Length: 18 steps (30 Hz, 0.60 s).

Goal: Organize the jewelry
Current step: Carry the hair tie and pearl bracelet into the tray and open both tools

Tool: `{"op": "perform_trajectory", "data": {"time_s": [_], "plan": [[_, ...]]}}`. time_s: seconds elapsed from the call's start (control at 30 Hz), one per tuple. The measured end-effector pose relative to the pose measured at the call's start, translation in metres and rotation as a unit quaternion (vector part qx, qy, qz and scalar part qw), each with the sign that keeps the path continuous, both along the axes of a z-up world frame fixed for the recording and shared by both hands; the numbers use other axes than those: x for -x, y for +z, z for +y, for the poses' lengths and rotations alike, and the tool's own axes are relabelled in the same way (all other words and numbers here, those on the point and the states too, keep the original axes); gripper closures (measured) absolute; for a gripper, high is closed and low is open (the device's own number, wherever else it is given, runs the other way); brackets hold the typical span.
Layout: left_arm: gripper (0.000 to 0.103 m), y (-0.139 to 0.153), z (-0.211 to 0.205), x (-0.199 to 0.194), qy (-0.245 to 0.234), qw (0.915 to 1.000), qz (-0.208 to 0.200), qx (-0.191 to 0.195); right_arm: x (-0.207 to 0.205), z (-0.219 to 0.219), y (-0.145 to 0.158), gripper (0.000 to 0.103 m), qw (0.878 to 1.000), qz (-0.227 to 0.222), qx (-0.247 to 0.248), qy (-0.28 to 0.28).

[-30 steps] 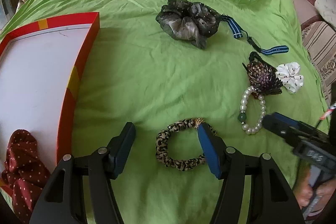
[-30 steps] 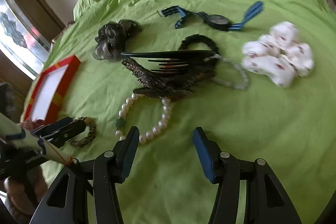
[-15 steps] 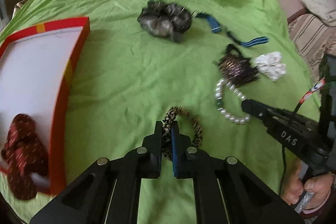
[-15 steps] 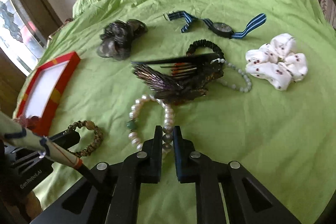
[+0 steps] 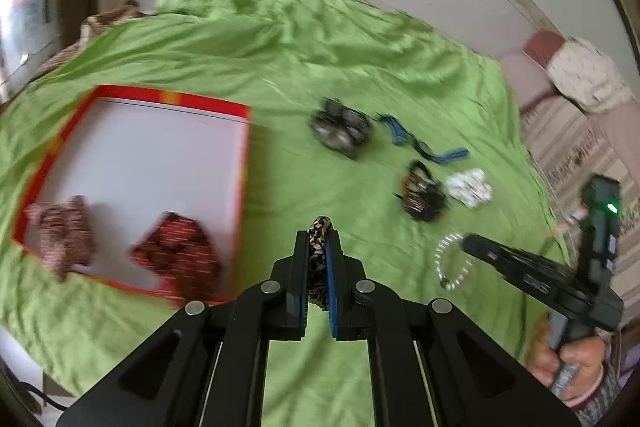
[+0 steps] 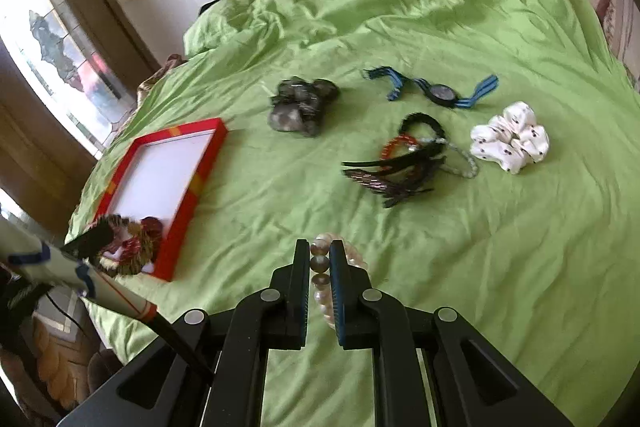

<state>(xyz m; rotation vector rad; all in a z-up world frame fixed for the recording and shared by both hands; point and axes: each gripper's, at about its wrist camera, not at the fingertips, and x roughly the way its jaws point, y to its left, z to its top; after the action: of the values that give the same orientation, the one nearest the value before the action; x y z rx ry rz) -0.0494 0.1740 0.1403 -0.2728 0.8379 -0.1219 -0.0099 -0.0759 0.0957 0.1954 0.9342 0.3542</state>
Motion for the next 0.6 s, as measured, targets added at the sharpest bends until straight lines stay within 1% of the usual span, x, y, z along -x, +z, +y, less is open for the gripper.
{"op": "perform_trajectory", "data": {"time_s": [0.17,0.3,0.37,0.5,0.6], "plan": [[0.096,0.000,0.059,-0.011,0.061,0.9981,-0.006,0.007,0.009,0.032,0.020,0.092,0.999,-0.015,0.020,0.031],[0.096,-0.011,0.110,-0.028,0.113,0.9929,0.000,0.036,0.004,0.071,0.035,0.092,0.997,-0.024,0.031,0.065],[0.096,-0.021,0.134,-0.035,0.140,0.9885,0.007,0.056,-0.001,0.090,0.039,0.092,0.996,-0.025,0.035,0.082],[0.096,-0.043,0.179,-0.047,0.194,0.9751,0.017,0.107,-0.016,0.139,0.040,0.092,0.991,-0.023,0.054,0.121],[0.096,-0.054,0.203,-0.052,0.224,0.9674,0.016,0.118,-0.030,0.179,0.034,0.092,0.986,-0.017,0.068,0.151]]}}
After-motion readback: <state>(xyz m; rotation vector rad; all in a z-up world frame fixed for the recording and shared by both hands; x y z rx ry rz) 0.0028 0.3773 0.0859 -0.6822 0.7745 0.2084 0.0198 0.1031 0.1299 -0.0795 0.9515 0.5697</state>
